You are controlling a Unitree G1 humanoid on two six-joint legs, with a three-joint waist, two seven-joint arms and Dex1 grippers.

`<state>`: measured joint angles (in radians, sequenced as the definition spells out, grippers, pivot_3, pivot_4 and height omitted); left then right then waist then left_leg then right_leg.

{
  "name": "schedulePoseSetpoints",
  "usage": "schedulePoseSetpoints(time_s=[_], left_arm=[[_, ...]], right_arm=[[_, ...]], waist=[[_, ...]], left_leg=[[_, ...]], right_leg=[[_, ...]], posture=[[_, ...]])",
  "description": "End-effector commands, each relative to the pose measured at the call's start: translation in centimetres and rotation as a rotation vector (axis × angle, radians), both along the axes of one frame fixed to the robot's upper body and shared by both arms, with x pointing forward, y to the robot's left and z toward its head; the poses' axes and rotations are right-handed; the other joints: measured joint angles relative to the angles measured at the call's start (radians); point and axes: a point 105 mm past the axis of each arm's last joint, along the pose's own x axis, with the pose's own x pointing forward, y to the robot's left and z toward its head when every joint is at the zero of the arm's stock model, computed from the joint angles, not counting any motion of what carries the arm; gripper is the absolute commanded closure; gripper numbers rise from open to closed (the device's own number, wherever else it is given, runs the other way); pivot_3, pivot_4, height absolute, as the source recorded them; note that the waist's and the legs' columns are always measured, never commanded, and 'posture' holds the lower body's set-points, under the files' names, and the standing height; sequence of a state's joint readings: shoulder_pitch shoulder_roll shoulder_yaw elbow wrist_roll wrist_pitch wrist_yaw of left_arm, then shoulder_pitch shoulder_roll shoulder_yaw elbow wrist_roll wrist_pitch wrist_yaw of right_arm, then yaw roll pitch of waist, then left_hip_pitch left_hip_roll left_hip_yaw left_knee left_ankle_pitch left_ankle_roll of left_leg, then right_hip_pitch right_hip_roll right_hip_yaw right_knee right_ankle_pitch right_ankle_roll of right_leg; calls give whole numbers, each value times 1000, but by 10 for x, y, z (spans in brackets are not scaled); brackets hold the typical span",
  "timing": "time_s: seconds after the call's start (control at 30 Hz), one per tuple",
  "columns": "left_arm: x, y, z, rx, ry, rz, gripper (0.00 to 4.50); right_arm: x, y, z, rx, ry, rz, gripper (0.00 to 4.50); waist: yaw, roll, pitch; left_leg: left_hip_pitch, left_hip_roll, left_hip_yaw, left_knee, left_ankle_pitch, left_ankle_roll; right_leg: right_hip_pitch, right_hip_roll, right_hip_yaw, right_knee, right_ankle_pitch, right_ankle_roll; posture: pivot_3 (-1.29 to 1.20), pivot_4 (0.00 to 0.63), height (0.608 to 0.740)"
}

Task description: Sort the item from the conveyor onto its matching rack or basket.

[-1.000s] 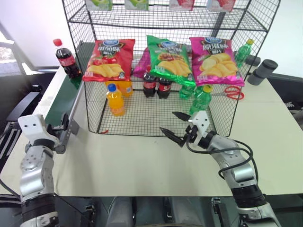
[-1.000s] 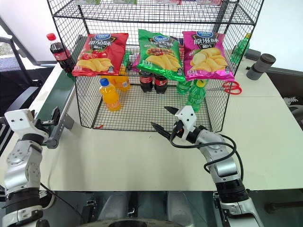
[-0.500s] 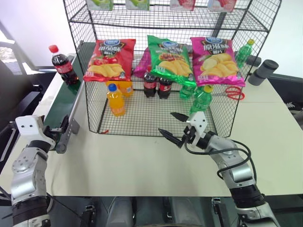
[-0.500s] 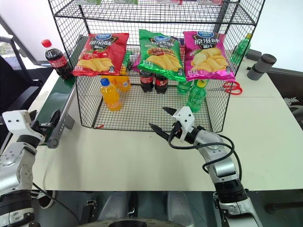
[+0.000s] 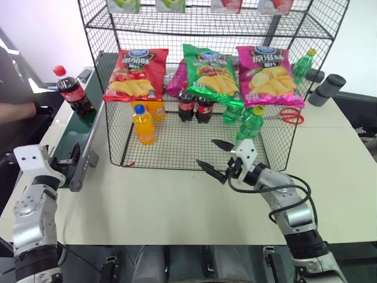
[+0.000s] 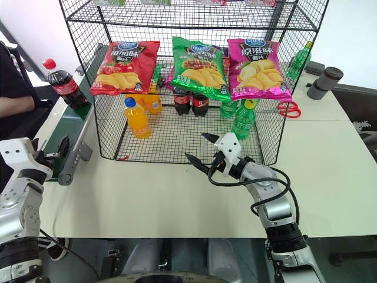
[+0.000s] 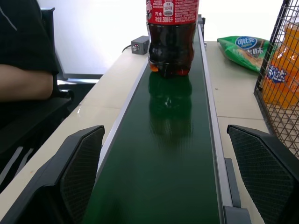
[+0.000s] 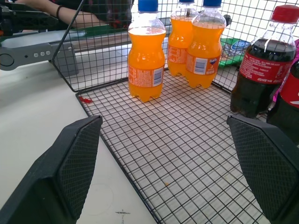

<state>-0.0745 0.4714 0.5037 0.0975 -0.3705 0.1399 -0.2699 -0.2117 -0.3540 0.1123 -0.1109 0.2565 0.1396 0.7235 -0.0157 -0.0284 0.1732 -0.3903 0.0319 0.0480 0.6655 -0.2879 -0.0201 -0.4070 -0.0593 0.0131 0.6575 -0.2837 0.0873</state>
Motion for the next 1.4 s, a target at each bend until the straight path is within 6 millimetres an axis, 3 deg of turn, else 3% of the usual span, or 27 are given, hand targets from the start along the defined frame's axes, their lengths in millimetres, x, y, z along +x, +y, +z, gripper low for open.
schedulePoseSetpoints(time_s=[0.03, 1.4], left_arm=[[-7, 9, 14, 27, -51, 35, 0], [-9, 10, 20, 16, -94, 47, 0]], right_arm=[[0, 4, 10, 15, -47, 14, 52], [-5, 12, 11, 40, -32, 69, 52]], waist=[[0, 0, 0], [-1, 0, 0]], left_leg=[[0, 0, 0, 0, 0, 0], [0, 0, 0, 0, 0, 0]], right_leg=[[0, 0, 0, 0, 0, 0], [0, -1, 0, 0, 0, 0]], posture=[[0, 150, 740], [0, 150, 740]])
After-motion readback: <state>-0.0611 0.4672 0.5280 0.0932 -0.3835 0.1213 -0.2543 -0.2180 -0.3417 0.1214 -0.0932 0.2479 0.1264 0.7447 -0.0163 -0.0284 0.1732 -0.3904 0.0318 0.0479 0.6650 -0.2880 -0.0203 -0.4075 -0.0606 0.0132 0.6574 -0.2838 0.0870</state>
